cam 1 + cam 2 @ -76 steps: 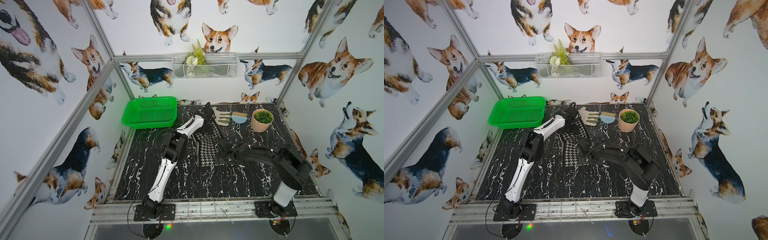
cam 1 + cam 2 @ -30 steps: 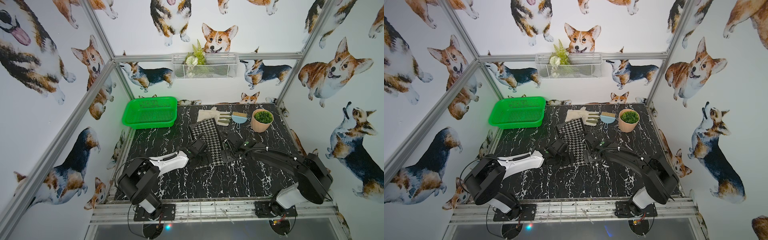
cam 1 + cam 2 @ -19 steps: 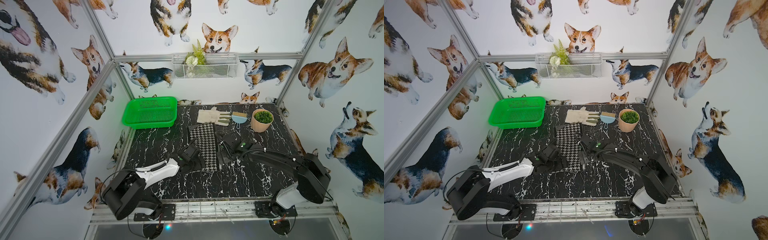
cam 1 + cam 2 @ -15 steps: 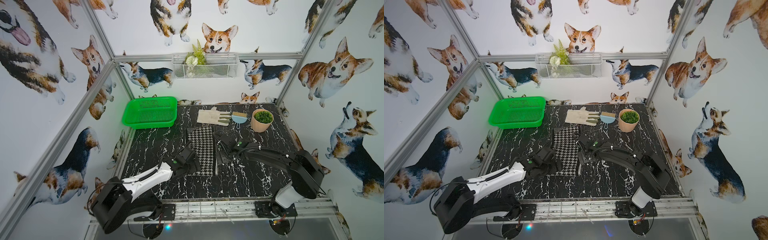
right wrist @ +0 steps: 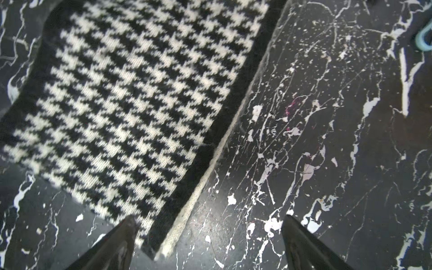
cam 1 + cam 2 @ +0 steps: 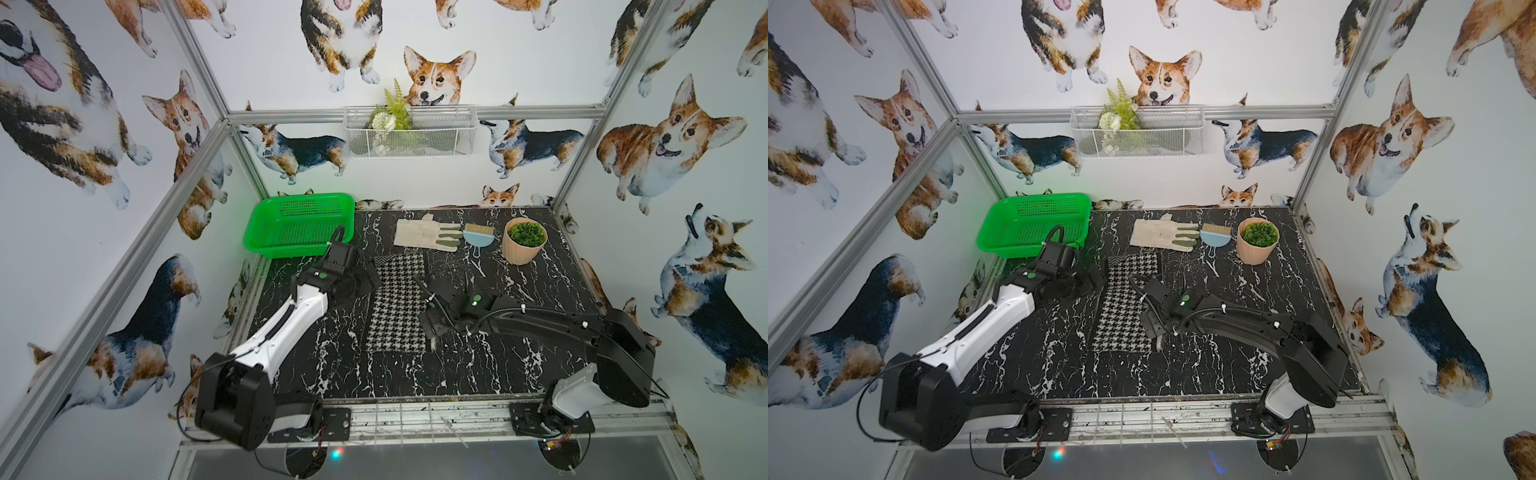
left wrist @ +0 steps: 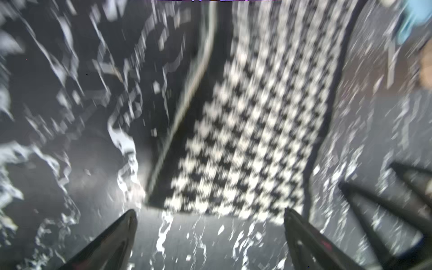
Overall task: Roll up the scarf and place it into the basket
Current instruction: Adjust the scarf at the center of the board, then roll the scarf at the center of the board.
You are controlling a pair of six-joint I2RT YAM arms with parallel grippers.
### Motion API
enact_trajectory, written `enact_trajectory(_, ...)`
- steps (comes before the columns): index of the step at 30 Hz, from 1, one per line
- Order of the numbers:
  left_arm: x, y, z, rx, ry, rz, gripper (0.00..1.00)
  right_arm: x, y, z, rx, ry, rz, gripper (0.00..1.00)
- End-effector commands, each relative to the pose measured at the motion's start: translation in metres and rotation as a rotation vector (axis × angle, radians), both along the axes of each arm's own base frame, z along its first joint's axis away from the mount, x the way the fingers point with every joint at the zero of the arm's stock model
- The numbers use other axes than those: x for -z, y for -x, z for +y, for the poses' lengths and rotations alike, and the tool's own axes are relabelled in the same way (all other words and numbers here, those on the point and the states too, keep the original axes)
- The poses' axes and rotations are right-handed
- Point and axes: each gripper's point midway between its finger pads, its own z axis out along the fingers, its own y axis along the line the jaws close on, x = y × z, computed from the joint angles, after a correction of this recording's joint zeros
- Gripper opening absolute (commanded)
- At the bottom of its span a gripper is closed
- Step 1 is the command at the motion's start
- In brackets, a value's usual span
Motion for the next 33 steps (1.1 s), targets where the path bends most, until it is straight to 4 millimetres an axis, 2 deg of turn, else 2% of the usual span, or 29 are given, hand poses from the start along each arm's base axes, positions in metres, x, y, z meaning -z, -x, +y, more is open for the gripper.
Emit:
enact_trajectory(1, -0.001, -0.036, -0.031, 0.169, 0.037, 0.015, 0.99, 0.000, 0.012, 0.011, -0.107, 0.010, -0.010, 0.96)
enact_trajectory(5, 0.017, -0.077, -0.064, 0.228, 0.099, 0.061, 0.98, 0.006, 0.023, 0.014, -0.190, 0.092, -0.022, 0.94)
enact_trajectory(11, 0.064, -0.104, -0.078, 0.255, 0.083, 0.147, 0.97, 0.017, 0.029, 0.023, -0.287, 0.156, -0.024, 0.90)
enact_trajectory(15, 0.092, -0.108, -0.076, 0.281, 0.028, 0.209, 0.96, 0.028, 0.034, 0.034, -0.360, 0.201, -0.026, 0.88)
enact_trajectory(18, 0.101, -0.108, -0.072, 0.293, -0.010, 0.226, 0.96, 0.038, 0.038, 0.037, -0.399, 0.241, -0.017, 0.87)
enact_trajectory(24, 0.105, -0.109, -0.062, 0.309, -0.071, 0.234, 0.96, 0.054, 0.049, 0.048, -0.484, 0.280, 0.001, 0.85)
enact_trajectory(29, 0.110, -0.113, -0.057, 0.316, -0.090, 0.251, 0.96, 0.070, 0.048, 0.047, -0.530, 0.351, 0.014, 0.84)
enact_trajectory(33, 0.116, -0.116, -0.055, 0.326, -0.103, 0.274, 0.96, 0.081, 0.050, 0.045, -0.554, 0.396, 0.049, 0.78)
